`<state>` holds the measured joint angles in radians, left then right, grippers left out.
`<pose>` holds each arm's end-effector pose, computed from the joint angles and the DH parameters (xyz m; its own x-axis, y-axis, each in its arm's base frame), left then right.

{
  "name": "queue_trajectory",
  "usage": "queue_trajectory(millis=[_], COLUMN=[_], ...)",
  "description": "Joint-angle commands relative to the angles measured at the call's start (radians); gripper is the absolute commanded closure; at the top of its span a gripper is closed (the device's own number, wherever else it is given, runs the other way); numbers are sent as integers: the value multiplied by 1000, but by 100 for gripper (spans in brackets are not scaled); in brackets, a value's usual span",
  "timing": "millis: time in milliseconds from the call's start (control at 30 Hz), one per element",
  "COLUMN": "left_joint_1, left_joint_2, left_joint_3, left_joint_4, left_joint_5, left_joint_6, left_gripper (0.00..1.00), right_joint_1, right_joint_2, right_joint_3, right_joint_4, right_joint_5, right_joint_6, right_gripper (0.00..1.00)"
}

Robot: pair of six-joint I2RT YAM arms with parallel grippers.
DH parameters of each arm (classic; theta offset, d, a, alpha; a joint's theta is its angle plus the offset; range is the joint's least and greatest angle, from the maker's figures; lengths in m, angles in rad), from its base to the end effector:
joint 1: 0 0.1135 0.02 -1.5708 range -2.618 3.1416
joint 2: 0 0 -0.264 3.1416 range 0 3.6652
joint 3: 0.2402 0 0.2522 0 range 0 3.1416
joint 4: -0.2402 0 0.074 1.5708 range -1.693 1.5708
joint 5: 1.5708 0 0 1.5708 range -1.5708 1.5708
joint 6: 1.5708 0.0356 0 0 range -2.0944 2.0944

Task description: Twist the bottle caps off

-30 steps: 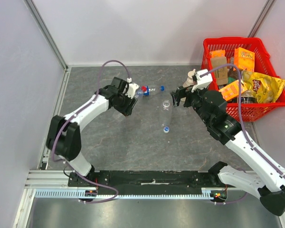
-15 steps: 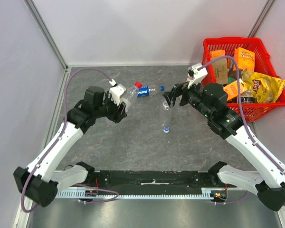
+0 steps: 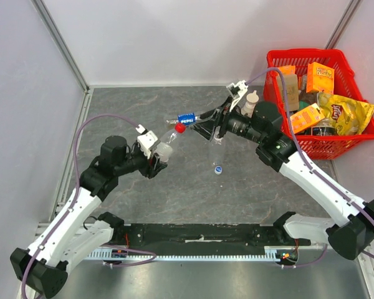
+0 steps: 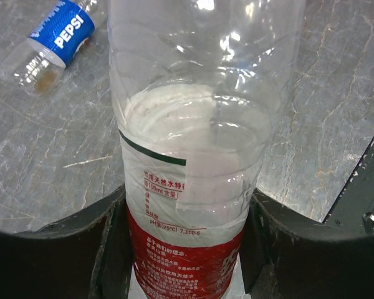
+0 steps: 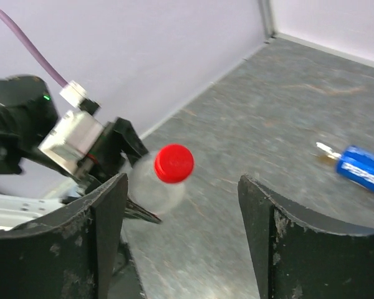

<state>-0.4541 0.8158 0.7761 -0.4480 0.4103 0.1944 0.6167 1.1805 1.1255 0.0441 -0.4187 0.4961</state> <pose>0.1559 -0.0919 0.3060 -0.2743 0.3310 -0.9029 0.7867 0.6172 -0.0127 0.2151 0.1703 0.4029 -0.4172 0.2373 -0.8773 -0.7521 0.4517 0.4799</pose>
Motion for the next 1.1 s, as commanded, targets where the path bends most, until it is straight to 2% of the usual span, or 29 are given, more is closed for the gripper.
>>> queue_trajectory(millis=[0,133,367,1067], left_joint_1=[-1,-3,-1,-3], left_joint_2=[-69,-105,-95,-87], left_joint_3=[-37,-60,-63,-93], left_joint_4=[85,100,101,118], left_joint_5=[19,-7,-24,-21], left_joint_6=[11,20,23,22], left_gripper=[49,50,53,55], right_joint_1=[-2,9,38,69], right_joint_2=[45,93,110,185], right_joint_3=[-12,6,37,14], right_joint_4=[249,270,201,171], right_joint_5=[-158,-189,-143,-34], right_joint_6=[169,206,179,200], right_gripper=[27,36,40,42])
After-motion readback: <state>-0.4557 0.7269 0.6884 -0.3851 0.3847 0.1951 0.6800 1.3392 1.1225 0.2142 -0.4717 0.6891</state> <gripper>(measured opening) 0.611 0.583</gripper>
